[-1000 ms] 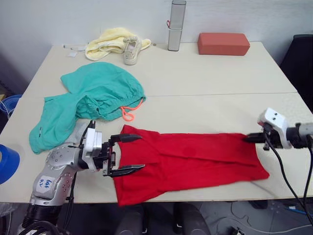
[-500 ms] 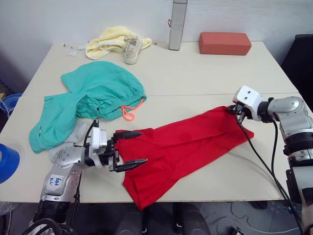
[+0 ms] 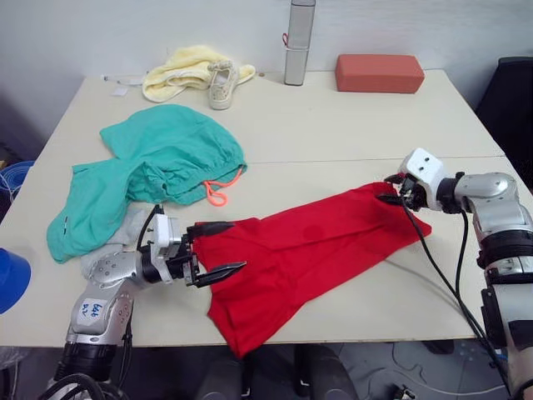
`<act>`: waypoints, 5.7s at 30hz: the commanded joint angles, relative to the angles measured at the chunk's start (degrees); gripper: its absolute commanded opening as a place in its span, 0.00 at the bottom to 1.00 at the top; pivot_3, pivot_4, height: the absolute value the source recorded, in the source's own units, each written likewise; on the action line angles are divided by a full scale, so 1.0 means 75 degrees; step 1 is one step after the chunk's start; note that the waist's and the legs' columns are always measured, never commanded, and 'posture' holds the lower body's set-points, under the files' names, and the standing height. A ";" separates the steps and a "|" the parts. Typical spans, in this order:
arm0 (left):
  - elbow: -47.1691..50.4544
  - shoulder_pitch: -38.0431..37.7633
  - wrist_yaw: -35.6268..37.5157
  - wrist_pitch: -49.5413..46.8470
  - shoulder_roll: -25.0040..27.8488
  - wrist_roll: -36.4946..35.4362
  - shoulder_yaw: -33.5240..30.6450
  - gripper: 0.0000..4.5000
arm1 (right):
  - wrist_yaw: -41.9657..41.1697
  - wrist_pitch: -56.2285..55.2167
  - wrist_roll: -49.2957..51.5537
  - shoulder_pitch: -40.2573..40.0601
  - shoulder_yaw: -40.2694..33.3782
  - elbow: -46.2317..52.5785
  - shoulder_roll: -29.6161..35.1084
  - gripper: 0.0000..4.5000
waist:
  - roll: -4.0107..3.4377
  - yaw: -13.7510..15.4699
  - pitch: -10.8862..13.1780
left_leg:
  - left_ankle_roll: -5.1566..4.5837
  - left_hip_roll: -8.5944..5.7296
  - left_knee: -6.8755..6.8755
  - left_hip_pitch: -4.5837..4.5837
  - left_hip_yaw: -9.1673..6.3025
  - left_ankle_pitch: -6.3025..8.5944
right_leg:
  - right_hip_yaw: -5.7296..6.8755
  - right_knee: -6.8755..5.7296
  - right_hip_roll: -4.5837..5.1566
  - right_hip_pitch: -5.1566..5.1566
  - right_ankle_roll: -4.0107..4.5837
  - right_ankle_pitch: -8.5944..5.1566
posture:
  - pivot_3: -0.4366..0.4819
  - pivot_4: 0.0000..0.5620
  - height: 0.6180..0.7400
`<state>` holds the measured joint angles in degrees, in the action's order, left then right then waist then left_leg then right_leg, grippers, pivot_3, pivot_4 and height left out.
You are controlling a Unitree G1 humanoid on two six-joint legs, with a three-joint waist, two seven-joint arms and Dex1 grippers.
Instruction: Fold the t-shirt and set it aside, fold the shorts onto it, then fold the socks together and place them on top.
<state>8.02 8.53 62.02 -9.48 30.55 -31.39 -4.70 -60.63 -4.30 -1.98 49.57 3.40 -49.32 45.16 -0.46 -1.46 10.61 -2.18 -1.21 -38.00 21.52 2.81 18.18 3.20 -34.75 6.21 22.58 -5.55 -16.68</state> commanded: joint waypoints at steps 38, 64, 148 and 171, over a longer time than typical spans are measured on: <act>-0.4863 0.4369 0.0308 0.0017 0.0064 0.2560 0.1399 1.00 | 0.3753 0.9727 0.5058 -0.6022 -0.4541 0.9173 0.0060 0.98 | 0.0022 0.0361 0.0015 | -0.0008 0.0000 0.0005 0.0010 -0.0014 0.0000 | 0.0005 0.0004 0.0006 0.0011 -0.0006 0.0004 | 0.48 0.27 1.00; -0.4202 0.4215 0.0838 -0.2541 0.0371 0.3129 0.2203 0.59 | 0.5253 0.9674 0.4342 -0.4399 -0.3811 0.7264 -0.0930 0.71 | 0.0117 0.0281 -0.0043 | -0.0026 -0.0022 -0.0026 0.0102 0.0005 -0.0044 | -0.0019 -0.0051 0.0012 0.0111 -0.0031 0.0019 | 0.48 0.27 1.00; -0.7465 0.7561 -0.1119 -0.2215 -0.2377 0.2793 0.2590 1.00 | 0.3965 1.2906 0.9011 -0.7325 -0.4645 1.3044 -0.0877 1.00 | 0.0130 0.0391 -0.0026 | -0.0027 -0.0035 -0.0022 0.0123 -0.0004 -0.0047 | -0.0006 -0.0043 0.0015 0.0125 -0.0038 0.0024 | 0.48 0.27 1.00; -1.0302 0.8237 -0.1070 -0.1281 -0.3592 0.3871 0.1842 0.91 | 0.6848 1.2844 0.9134 -0.7374 -0.2973 1.3013 -0.2072 0.91 | 0.0204 0.0390 -0.0060 | -0.0041 -0.0032 -0.0021 0.0119 0.0000 -0.0038 | -0.0011 -0.0047 0.0016 0.0127 -0.0040 0.0025 | 0.48 0.27 1.00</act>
<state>-68.48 70.18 53.89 -18.77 4.41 -3.08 9.46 -10.19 91.46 66.87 -4.52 -21.06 49.08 30.44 1.07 1.46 10.16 -2.52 -1.45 -38.16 22.40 2.81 17.91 3.11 -35.11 6.33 23.52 -5.86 -16.49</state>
